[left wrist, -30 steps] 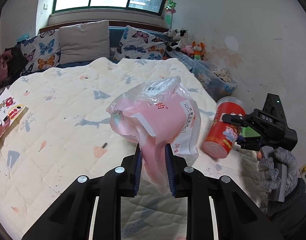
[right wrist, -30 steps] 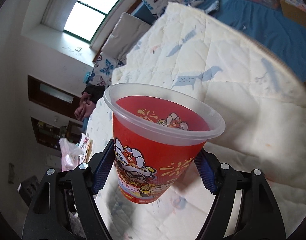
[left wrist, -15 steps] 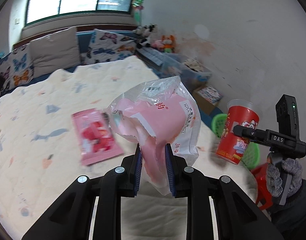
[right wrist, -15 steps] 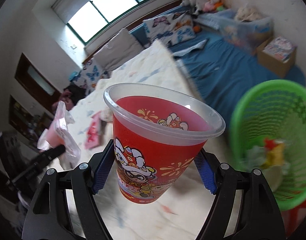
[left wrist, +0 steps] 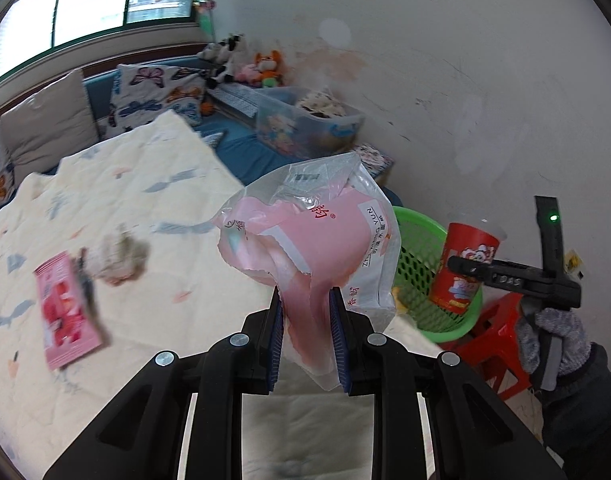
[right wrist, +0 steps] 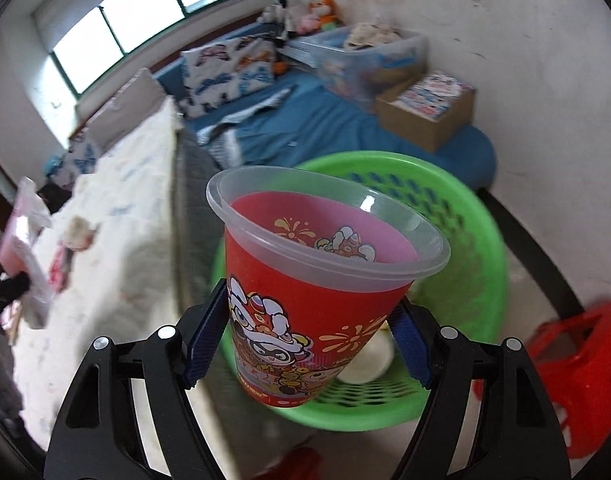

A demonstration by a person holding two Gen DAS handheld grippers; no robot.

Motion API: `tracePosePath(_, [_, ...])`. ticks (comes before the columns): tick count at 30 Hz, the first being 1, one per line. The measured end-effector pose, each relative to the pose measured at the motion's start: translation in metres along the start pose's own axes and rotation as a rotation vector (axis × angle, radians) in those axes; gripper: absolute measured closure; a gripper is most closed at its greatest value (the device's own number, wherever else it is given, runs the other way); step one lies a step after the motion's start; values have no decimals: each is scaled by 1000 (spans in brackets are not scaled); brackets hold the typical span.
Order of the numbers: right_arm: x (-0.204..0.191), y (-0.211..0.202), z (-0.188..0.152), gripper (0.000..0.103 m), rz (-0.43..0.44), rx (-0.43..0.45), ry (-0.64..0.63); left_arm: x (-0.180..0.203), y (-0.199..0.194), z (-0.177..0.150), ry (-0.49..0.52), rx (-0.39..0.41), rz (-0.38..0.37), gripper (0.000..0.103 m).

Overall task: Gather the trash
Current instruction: 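Carry the red cup over the green basket and open the right gripper, then carry the pink bag over the green basket and open the left gripper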

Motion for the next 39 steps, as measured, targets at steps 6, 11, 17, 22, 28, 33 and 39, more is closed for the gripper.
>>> tracePosePath(6, [27,10,-11,26,-71,-12,-13,36,26,6,49,-32,-22,81])
tracePosePath(11, [45,12,-12,24,-78,-17,15,57,45,6,80,-60,-33,81])
tracePosePath(17, [57,5,-11,21,-100,6,16,77,70,6,108,-93,-44,81])
tracePosePath(22, [62,-6,-11,21,-81,21,40,92,92,2,132,-131,-47,81])
tracePosePath(28, [64,-21,-13,21,-59,47,55,110,116,-1,159,-168,-49,81])
tracePosePath(33, [66,-28,-15,21,-40,57,70,120,130,-4,156,-206,-65,80])
tracePosePath(39, [65,-33,-15,21,-22,66,88,123,132,-12,163,-212,-65,62])
Point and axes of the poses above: each gripper's, at about its wrist camera, not at the fingertips, and y roughly the way its jaws point, x to its right, z to its top, the point moved 8 cm from there along y, roughly the way its jaws point, and after that the axes turned 5 degrees about x, right-handed, at the moved point
